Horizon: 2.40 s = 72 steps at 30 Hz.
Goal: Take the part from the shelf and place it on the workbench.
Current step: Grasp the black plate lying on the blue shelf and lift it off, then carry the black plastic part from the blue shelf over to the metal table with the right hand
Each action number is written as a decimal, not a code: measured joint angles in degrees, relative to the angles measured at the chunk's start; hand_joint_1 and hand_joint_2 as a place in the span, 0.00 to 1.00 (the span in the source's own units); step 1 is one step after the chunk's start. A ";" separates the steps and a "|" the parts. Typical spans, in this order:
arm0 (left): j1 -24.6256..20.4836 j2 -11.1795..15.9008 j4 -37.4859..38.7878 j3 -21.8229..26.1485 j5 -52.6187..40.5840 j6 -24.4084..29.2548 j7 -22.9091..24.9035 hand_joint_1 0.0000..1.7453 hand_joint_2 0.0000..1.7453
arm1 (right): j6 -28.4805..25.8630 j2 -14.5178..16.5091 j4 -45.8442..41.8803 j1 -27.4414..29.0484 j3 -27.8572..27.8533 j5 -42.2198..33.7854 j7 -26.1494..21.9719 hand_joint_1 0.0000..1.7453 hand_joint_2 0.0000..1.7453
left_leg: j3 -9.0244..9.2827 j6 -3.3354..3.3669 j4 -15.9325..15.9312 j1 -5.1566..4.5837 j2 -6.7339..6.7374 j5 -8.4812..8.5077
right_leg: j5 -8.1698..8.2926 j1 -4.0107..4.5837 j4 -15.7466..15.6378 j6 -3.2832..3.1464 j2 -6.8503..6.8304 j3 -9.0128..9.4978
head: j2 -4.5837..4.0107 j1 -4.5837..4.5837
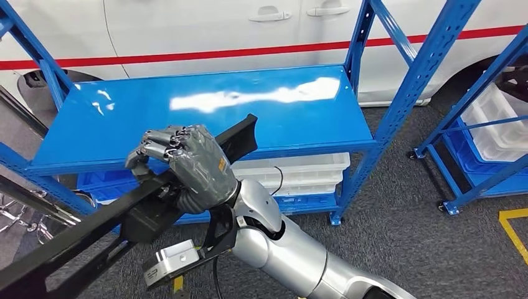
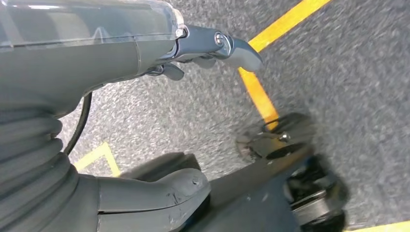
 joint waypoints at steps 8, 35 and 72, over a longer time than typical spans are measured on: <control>0.08 0.13 0.00 0.03 0.45 0.08 -0.35 0.00 1.00 | -0.31 0.68 1.62 1.95 0.96 -0.62 -1.07 1.00 1.00 | 10.85 -0.27 -7.34 0.33 -0.31 1.07 | 3.54 -0.03 1.01 1.53 -0.20 -4.96 | 0.01 0.02; 0.10 -0.12 0.04 0.14 1.47 -2.26 -2.54 0.00 1.00 | 0.02 2.03 3.74 1.77 1.09 -2.22 -1.94 1.00 1.00 | 3.00 -1.53 6.28 0.85 -0.09 0.05 | 4.31 -0.43 -0.24 0.86 -0.50 -4.64 | 0.00 0.01; 0.76 -2.89 0.07 1.83 4.63 -0.22 -5.95 0.00 1.00 | 0.25 1.22 3.74 3.22 1.17 -2.46 -2.74 1.00 1.00 | 0.01 -0.49 9.73 -0.09 -0.09 0.65 | 2.47 0.50 0.54 -0.26 -0.43 -3.58 | 0.01 0.01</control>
